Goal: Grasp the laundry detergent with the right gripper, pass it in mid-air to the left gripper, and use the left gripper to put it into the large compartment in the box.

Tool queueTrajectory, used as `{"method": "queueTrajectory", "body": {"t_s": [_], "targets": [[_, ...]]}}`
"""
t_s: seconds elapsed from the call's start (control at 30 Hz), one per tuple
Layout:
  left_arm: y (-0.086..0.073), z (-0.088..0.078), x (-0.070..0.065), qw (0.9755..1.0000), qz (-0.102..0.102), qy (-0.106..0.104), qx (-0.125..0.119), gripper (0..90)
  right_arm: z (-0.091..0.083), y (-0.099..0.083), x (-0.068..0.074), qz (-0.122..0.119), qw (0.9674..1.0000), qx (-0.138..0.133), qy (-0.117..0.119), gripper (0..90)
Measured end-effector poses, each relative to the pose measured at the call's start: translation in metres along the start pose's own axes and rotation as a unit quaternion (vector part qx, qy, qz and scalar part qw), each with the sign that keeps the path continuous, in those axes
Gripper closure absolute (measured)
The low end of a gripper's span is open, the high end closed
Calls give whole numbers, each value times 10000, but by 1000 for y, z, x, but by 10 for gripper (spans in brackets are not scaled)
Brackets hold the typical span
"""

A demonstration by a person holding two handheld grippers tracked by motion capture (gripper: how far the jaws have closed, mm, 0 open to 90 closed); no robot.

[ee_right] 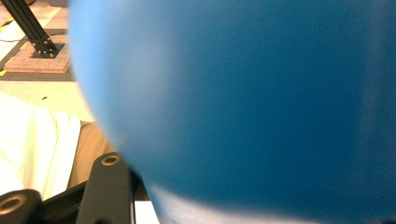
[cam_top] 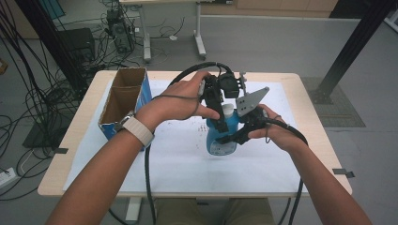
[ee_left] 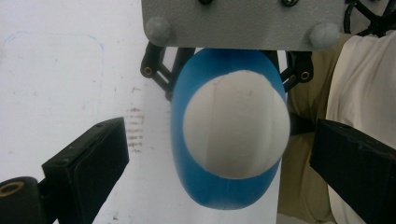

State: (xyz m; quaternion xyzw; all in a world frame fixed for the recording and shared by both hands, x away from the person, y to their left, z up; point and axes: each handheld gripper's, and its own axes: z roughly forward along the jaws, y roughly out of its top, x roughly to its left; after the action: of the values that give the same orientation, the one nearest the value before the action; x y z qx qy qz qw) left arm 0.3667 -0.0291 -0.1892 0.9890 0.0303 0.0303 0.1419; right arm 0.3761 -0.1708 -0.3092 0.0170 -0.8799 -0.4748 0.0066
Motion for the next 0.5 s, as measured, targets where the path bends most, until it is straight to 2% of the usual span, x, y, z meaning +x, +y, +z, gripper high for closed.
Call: {"method": "queueTrajectory", "body": {"t_s": [0.5], "targets": [[1,2,0,10000,4,-5,21,53,1,0,0,10,10000,16,11,430]]}}
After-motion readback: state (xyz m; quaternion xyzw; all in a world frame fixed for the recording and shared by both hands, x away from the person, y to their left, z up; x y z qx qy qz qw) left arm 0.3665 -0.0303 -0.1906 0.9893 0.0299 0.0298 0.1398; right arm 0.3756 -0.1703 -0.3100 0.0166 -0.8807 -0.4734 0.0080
